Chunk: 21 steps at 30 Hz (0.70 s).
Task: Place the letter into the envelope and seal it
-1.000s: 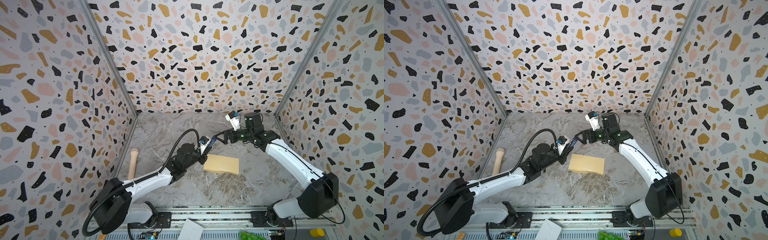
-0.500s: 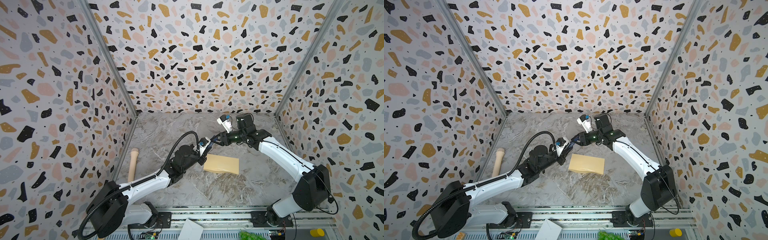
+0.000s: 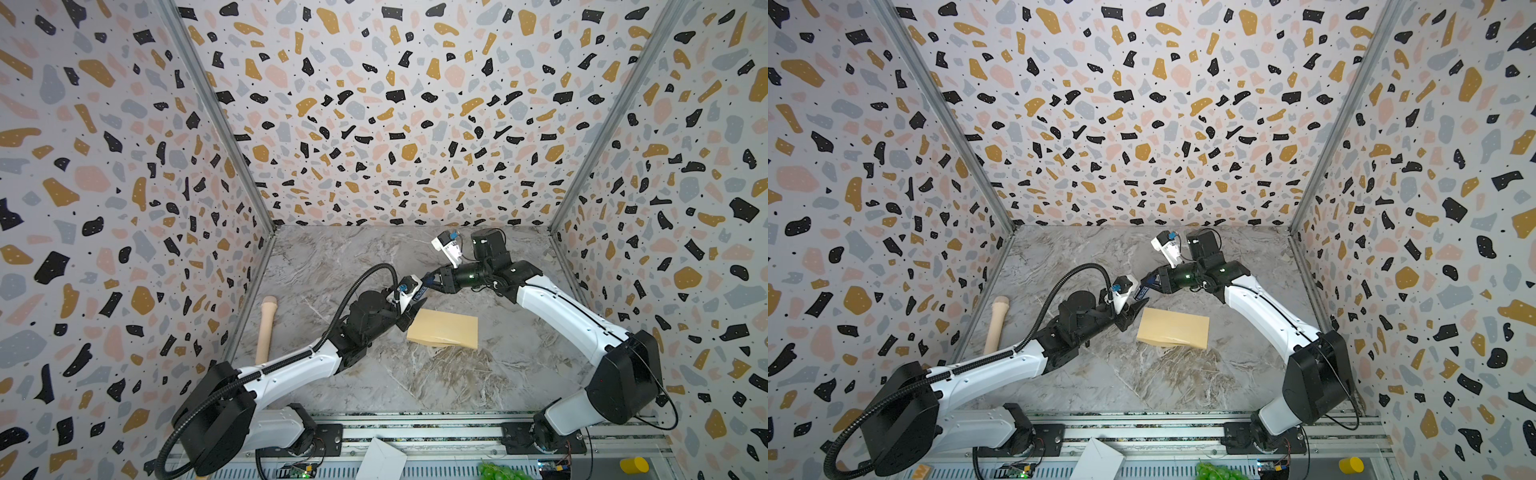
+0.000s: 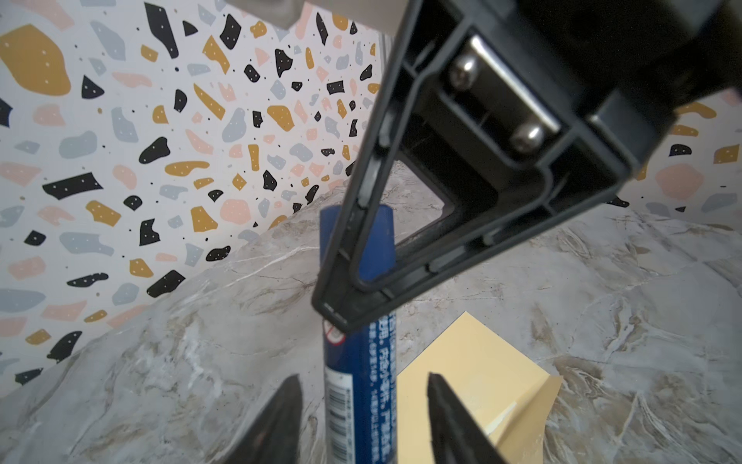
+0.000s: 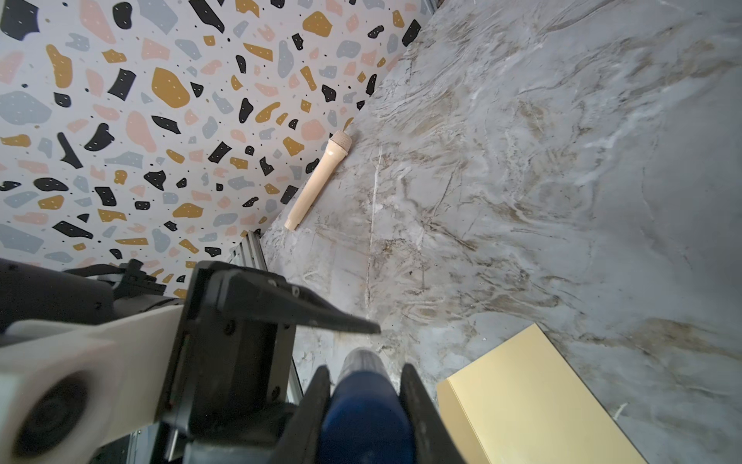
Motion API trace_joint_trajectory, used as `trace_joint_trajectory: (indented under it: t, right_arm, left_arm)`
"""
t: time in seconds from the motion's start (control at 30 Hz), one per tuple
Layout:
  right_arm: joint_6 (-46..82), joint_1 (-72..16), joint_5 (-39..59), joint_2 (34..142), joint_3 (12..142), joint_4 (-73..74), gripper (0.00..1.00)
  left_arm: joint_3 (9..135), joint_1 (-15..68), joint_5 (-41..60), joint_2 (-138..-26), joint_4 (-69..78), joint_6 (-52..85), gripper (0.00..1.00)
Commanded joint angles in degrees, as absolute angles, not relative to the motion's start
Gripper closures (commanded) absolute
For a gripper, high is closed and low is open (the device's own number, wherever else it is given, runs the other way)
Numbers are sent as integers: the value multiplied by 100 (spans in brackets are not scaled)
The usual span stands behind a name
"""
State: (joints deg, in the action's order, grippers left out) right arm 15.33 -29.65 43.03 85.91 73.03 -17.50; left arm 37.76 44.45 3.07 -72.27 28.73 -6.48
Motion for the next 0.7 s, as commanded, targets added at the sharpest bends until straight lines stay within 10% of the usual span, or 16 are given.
trace_joint_trajectory:
  t: [0.0, 0.4, 0.67]
  right_arm:
    - [1327, -2995, 4115, 8062, 7194, -1681, 100]
    - [1301, -3300, 3912, 7874, 7133, -1740, 100]
    - [1318, -3395, 3813, 7934, 7164, -1740, 99]
  left_arm:
    - [3941, 4471, 569, -7115, 3142, -615, 35]
    - [4135, 4491, 1015, -7190, 3091, -607, 41]
    - [4128, 4491, 1065, -7207, 3032, -642, 84]
